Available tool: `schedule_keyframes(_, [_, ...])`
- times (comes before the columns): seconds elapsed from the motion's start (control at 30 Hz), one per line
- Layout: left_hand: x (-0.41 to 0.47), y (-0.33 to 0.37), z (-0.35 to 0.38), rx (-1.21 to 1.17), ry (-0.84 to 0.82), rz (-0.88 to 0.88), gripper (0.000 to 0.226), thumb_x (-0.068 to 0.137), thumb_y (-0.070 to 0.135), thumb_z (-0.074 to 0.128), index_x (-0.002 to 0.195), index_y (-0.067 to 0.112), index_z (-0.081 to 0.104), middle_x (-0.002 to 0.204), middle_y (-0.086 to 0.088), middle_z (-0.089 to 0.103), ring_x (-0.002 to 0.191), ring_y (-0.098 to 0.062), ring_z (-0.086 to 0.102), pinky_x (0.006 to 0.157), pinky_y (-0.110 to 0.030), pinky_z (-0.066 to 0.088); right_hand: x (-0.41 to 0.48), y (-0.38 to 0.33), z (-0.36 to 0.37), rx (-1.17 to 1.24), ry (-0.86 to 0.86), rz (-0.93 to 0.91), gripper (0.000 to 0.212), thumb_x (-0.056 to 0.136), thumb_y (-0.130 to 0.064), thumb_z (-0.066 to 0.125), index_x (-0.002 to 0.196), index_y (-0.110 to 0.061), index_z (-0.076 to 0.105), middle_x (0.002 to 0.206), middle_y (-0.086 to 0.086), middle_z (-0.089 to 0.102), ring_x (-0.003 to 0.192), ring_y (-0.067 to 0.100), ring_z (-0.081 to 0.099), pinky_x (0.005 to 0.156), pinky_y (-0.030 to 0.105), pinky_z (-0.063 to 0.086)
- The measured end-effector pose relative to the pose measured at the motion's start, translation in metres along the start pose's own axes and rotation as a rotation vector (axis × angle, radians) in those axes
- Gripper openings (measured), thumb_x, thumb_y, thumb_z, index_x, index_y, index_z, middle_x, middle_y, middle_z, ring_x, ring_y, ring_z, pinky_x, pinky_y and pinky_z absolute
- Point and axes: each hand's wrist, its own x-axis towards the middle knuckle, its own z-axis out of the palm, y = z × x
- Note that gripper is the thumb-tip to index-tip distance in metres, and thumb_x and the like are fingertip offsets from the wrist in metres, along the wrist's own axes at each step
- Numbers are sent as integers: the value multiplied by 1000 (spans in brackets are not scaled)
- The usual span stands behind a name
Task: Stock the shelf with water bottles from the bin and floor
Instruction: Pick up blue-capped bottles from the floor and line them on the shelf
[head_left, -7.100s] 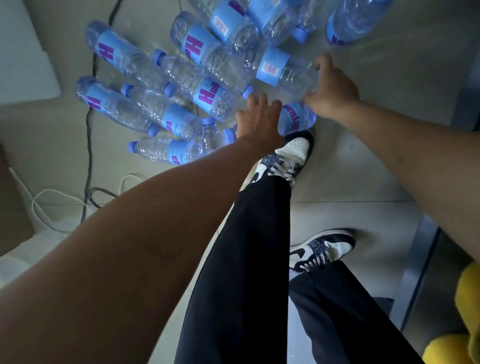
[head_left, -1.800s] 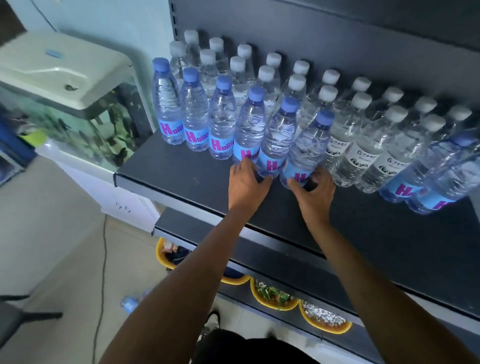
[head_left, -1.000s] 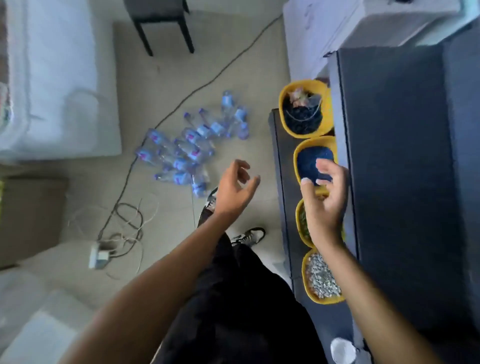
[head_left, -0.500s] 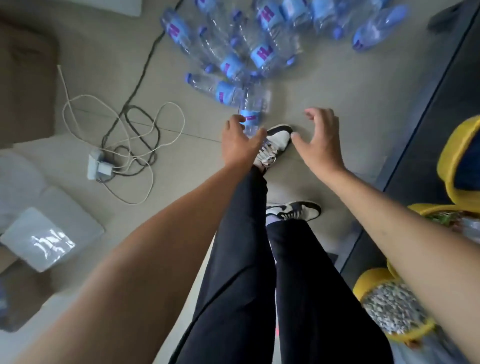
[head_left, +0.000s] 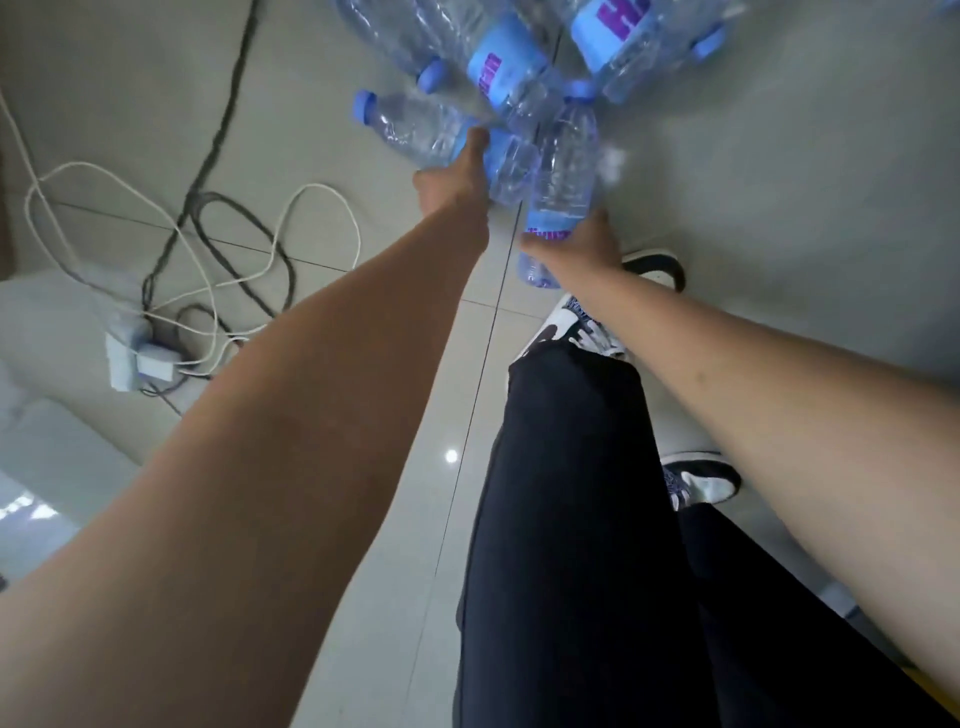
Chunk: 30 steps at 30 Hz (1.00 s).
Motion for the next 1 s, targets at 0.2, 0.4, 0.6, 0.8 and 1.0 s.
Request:
schedule_keyframes(0.2, [-23,-19,-8,-234,-22,-18,35,84,25,80,97,14,49,108,-12,61,86,-32,66,80,-52,64,-2,0,-17,-24,30,108,61,68,-43,84,118,-18,59,109,-3,65,94,21,65,71,30,55])
schedule_keyframes(0.4, [-114,-23,-33,-172,-98,25,33,80,26,76,97,13,50,84,0,49,74,-23,50,70,-38,55,-69,-9,-83,38,84,52,55,56,-54,74,98,-21,61,93,-2,70,85,24,71,80,45,61])
schedule_keyframes(0.6, [-252,21,-55,-245,-162,164,27,88,12,72,99,10,47,70,2,50,46,-7,49,50,-21,45,-175,-52,-156,268,66,1,41,60,-46,72,92,-20,64,91,6,73,83,26,75,76,55,63])
schedule_keyframes(0.8, [-408,69,-86,-242,-362,409,36,72,18,69,97,15,43,76,2,56,58,-9,54,54,-26,49,-315,-112,-256,302,60,-229,26,70,-30,68,94,-22,67,89,0,71,79,13,64,72,37,57])
schedule_keyframes(1.0, [-573,125,-123,-125,-608,636,49,68,26,74,105,15,45,83,4,66,72,-15,61,69,-34,55,-467,-181,-361,426,205,-371,43,65,-42,64,100,-18,68,90,-1,69,81,11,60,78,36,50])
